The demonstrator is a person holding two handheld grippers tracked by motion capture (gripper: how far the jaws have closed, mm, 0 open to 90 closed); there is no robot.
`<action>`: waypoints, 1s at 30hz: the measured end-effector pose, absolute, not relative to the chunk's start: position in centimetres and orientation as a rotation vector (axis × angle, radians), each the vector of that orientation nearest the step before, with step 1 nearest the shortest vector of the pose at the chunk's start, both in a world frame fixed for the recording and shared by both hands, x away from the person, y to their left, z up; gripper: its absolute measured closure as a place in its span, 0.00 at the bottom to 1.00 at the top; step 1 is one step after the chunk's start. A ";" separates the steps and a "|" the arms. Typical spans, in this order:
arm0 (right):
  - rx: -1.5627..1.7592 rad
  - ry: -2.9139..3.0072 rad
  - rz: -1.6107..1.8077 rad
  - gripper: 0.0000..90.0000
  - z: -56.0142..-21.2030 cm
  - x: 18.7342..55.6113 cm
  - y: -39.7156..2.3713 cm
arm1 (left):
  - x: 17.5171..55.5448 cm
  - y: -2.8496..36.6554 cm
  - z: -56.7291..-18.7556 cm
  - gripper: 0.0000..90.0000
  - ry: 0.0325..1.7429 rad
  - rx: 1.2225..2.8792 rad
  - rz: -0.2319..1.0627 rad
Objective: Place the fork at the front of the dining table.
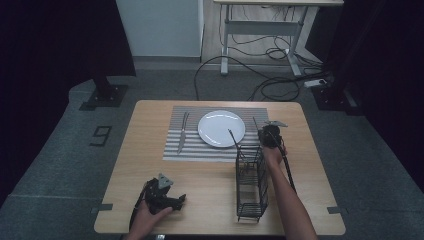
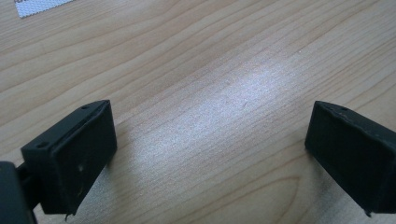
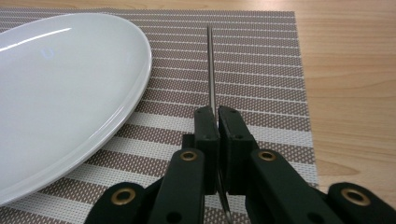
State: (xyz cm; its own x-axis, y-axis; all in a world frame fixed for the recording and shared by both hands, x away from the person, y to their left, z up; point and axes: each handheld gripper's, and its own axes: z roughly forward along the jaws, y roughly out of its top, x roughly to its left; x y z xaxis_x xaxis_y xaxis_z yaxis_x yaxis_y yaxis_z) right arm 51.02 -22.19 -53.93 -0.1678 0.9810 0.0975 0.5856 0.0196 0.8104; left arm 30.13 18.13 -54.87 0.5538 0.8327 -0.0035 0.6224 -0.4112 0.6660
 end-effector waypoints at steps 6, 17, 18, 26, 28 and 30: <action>1.600 1.809 1.013 0.97 -54.3 51.2 -22.0 | 30.1 18.1 -54.9 0.02 1.165 2.169 0.440; 1.629 1.799 1.006 0.97 -54.6 51.7 -22.4 | 30.1 18.1 -54.9 0.02 1.164 2.169 0.439; 1.632 1.795 1.010 0.97 -54.7 51.8 -22.3 | 30.1 18.1 -54.9 0.02 1.164 2.168 0.439; 1.625 1.839 1.006 0.94 -55.1 52.3 -21.9 | 30.1 18.1 -54.9 0.02 1.164 2.169 0.440; 1.620 1.858 1.022 0.86 -55.0 52.2 -22.0 | 30.1 18.1 -54.9 0.02 1.164 2.169 0.440; 1.608 1.869 1.023 0.81 -54.9 52.0 -22.1 | 30.1 18.1 -54.9 0.02 1.164 2.168 0.440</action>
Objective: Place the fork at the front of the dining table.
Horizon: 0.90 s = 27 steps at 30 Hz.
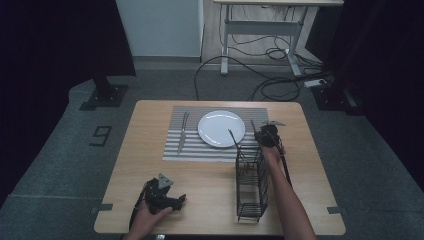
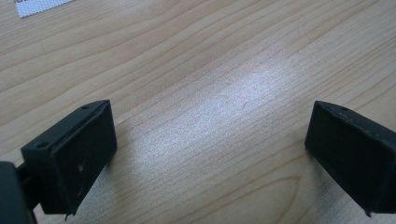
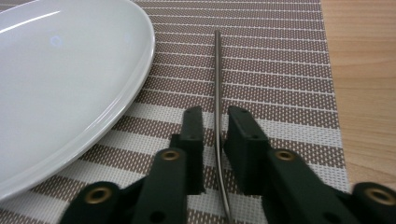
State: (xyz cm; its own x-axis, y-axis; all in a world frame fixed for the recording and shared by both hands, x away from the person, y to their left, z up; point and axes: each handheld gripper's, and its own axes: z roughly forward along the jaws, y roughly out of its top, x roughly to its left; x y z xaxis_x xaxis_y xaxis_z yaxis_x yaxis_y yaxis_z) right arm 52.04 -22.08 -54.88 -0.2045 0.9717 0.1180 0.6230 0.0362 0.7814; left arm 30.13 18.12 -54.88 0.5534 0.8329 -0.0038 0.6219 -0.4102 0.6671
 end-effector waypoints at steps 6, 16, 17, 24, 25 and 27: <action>1.593 1.910 0.978 0.82 -54.6 51.4 -22.4 | 30.1 18.1 -54.9 0.02 1.165 2.169 0.440; 1.613 1.856 0.961 0.82 -54.2 51.2 -23.1 | 30.1 18.1 -54.9 0.02 1.165 2.169 0.440; 1.613 1.850 0.962 0.82 -54.2 51.1 -23.2 | 30.1 18.1 -54.9 0.02 1.164 2.169 0.440; 1.612 1.817 0.990 0.84 -53.9 50.6 -24.1 | 30.1 18.1 -54.9 0.02 1.164 2.169 0.440; 1.609 1.805 1.016 0.84 -53.7 50.1 -24.6 | 30.1 18.1 -54.9 0.02 1.165 2.169 0.440; 1.587 1.808 1.024 0.83 -53.2 49.3 -25.1 | 30.1 18.1 -54.9 0.02 1.164 2.170 0.439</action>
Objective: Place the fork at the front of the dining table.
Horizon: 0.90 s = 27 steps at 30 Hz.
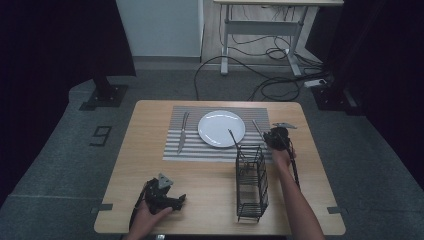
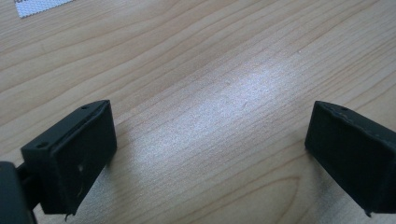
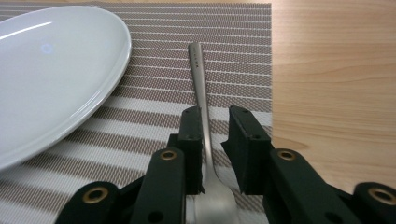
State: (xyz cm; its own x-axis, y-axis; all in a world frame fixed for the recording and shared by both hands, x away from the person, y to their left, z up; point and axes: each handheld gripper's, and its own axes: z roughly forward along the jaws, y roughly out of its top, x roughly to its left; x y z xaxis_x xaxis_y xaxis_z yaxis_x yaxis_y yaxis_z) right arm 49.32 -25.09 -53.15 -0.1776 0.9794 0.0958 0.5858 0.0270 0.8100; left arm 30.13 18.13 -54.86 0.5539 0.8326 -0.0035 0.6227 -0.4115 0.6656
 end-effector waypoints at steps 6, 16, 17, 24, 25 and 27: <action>1.576 1.767 1.015 0.79 -52.3 46.0 -27.8 | 30.1 18.1 -54.9 0.02 1.165 2.170 0.440; 1.550 1.846 0.924 0.74 -53.9 43.0 -28.6 | 30.1 18.1 -54.9 0.02 1.164 2.168 0.441; 1.537 1.858 0.921 0.74 -54.0 43.0 -28.1 | 30.1 18.1 -54.9 0.02 1.164 2.168 0.441; 1.509 1.890 0.928 0.74 -54.4 43.4 -26.1 | 30.1 18.1 -54.9 0.02 1.164 2.168 0.441; 1.509 1.890 0.928 0.74 -54.4 43.4 -26.1 | 30.1 18.1 -54.9 0.02 1.164 2.168 0.441; 1.509 1.896 0.940 0.74 -54.6 43.5 -25.5 | 30.1 18.1 -54.9 0.02 1.163 2.168 0.441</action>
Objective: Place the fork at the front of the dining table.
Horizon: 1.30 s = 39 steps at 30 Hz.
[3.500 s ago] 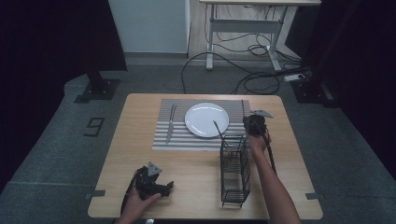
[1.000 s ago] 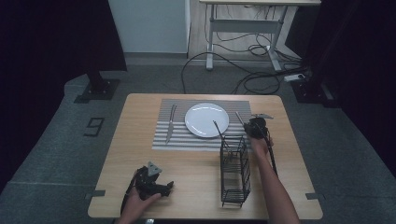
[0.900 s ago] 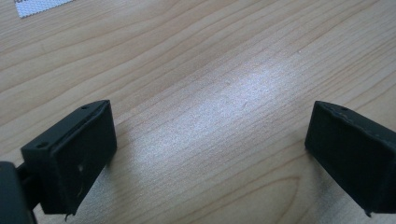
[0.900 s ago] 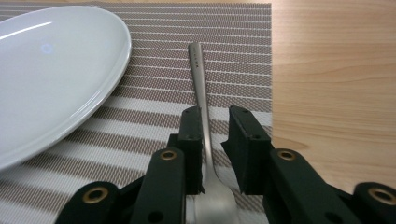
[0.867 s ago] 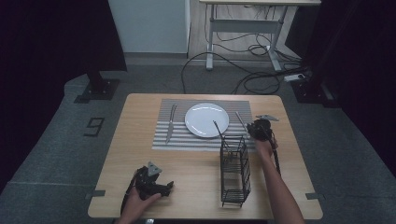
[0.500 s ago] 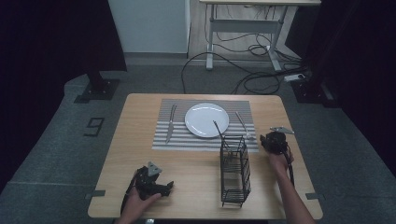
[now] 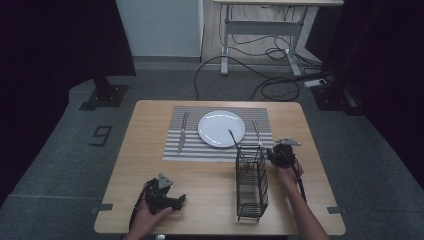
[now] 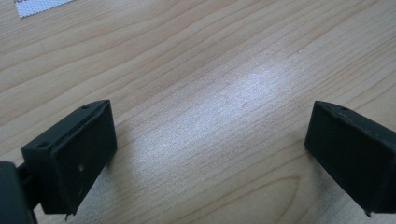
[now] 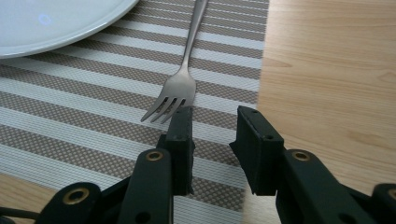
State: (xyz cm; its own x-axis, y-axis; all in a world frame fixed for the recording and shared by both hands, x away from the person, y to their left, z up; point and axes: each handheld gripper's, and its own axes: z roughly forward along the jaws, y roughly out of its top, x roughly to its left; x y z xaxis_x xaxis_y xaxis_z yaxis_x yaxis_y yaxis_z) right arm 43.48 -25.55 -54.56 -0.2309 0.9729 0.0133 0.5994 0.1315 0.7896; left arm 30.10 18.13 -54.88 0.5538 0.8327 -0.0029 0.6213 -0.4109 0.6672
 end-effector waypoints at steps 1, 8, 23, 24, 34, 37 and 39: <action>1.508 1.901 0.947 0.73 -54.6 43.5 -25.5 | 30.1 18.1 -54.9 0.02 1.163 2.168 0.441; 1.462 1.938 0.978 0.70 -53.8 42.1 -25.8 | 30.1 18.1 -54.9 0.02 1.163 2.168 0.441; 1.437 1.990 1.020 0.73 -54.4 42.7 -24.0 | 30.1 18.1 -54.9 0.02 1.163 2.168 0.441; 1.437 1.990 1.020 0.73 -54.4 42.7 -24.0 | 30.1 18.1 -54.9 0.02 1.163 2.168 0.441; 1.474 1.951 1.076 0.78 -54.5 45.0 -23.2 | 30.1 18.2 -54.9 0.02 1.162 2.169 0.441; 1.479 1.954 1.075 0.76 -54.5 45.5 -23.1 | 30.0 18.2 -54.9 0.03 1.162 2.169 0.441; 1.478 1.954 1.085 0.74 -54.5 45.6 -23.1 | 30.0 18.2 -54.9 0.03 1.161 2.169 0.441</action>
State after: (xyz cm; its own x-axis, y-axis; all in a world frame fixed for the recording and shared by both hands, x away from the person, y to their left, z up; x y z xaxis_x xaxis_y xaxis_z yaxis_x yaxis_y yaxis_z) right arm 45.55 -23.06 -54.54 -0.3182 0.9429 0.0979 0.5819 0.1127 0.8054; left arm 30.03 18.17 -54.87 0.5553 0.8316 -0.0025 0.6204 -0.4123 0.6672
